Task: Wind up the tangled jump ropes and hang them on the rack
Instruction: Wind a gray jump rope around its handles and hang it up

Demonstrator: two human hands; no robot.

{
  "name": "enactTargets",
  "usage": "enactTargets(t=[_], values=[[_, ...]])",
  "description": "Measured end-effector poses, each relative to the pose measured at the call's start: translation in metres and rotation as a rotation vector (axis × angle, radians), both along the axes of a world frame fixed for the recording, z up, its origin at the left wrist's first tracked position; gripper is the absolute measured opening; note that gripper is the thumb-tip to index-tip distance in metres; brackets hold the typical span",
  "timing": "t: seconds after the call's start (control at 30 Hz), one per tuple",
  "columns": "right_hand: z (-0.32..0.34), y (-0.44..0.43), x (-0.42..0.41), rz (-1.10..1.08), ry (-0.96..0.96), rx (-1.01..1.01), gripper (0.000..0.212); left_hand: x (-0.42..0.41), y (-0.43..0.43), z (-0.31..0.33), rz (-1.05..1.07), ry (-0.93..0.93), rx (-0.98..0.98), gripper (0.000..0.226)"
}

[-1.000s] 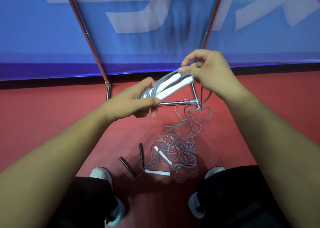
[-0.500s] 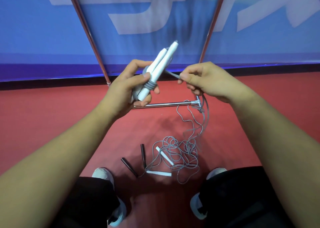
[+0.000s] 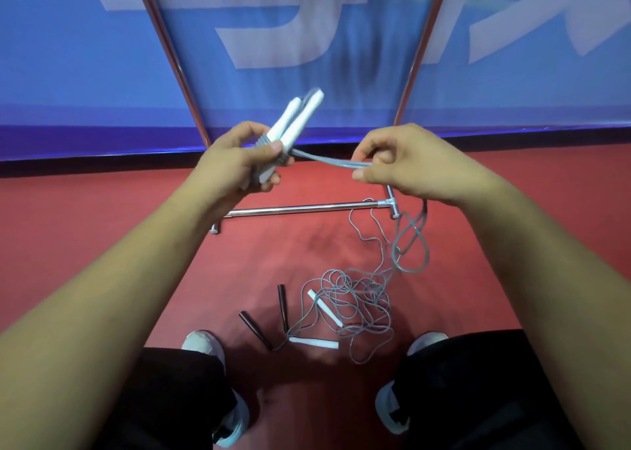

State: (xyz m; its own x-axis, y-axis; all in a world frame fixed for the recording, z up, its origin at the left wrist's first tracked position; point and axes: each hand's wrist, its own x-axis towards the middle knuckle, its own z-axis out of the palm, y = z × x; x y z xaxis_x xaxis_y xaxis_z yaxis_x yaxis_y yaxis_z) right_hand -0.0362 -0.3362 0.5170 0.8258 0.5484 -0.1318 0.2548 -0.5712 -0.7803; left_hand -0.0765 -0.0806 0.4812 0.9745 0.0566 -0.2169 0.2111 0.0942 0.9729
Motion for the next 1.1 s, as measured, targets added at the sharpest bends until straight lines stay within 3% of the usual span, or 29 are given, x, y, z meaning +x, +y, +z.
enactTargets(t=[0.1, 0.23, 0.3, 0.4, 0.53, 0.67, 0.77, 0.83, 0.97, 1.03, 1.1], values=[[0.002, 0.004, -0.006, 0.081, -0.019, -0.114, 0.008, 0.0, 0.002, -0.005, -0.03, 0.033, 0.197, 0.014], [0.003, 0.015, -0.012, 0.09, -0.05, -0.09, 0.009, 0.001, -0.004, -0.012, -0.19, -0.106, 0.851, 0.013], [0.002, 0.019, -0.012, 0.048, -0.115, -0.053, 0.01, -0.002, -0.011, -0.01, -0.322, -0.164, 1.08, 0.016], [-0.002, 0.022, -0.01, -0.012, -0.182, -0.001, 0.007, -0.005, -0.016, -0.008, -0.467, -0.205, 1.134, 0.032], [-0.006, 0.023, -0.007, -0.083, -0.232, 0.05, 0.008, -0.007, -0.021, -0.011, -0.488, -0.254, 1.232, 0.046], [-0.007, 0.017, 0.002, -0.147, -0.227, 0.124, 0.012, -0.011, -0.023, -0.004, -0.58, -0.343, 1.036, 0.027], [-0.01, 0.009, 0.008, -0.156, -0.169, 0.159, 0.014, -0.018, -0.023, 0.006, -0.595, -0.285, 0.676, 0.014], [-0.016, 0.007, 0.011, -0.11, -0.122, 0.129, 0.004, -0.022, -0.023, 0.007, -0.536, -0.239, 0.421, 0.012], [-0.023, 0.01, 0.011, -0.032, -0.067, 0.031, 0.025, -0.018, -0.027, 0.001, -0.405, -0.202, 0.093, 0.031], [-0.023, 0.013, 0.01, -0.013, 0.043, 0.119, 0.031, -0.017, -0.027, 0.001, -0.373, -0.22, 0.033, 0.038], [-0.023, 0.014, 0.008, -0.028, 0.158, 0.216, 0.024, -0.016, -0.026, 0.002, -0.338, -0.228, 0.017, 0.036]])
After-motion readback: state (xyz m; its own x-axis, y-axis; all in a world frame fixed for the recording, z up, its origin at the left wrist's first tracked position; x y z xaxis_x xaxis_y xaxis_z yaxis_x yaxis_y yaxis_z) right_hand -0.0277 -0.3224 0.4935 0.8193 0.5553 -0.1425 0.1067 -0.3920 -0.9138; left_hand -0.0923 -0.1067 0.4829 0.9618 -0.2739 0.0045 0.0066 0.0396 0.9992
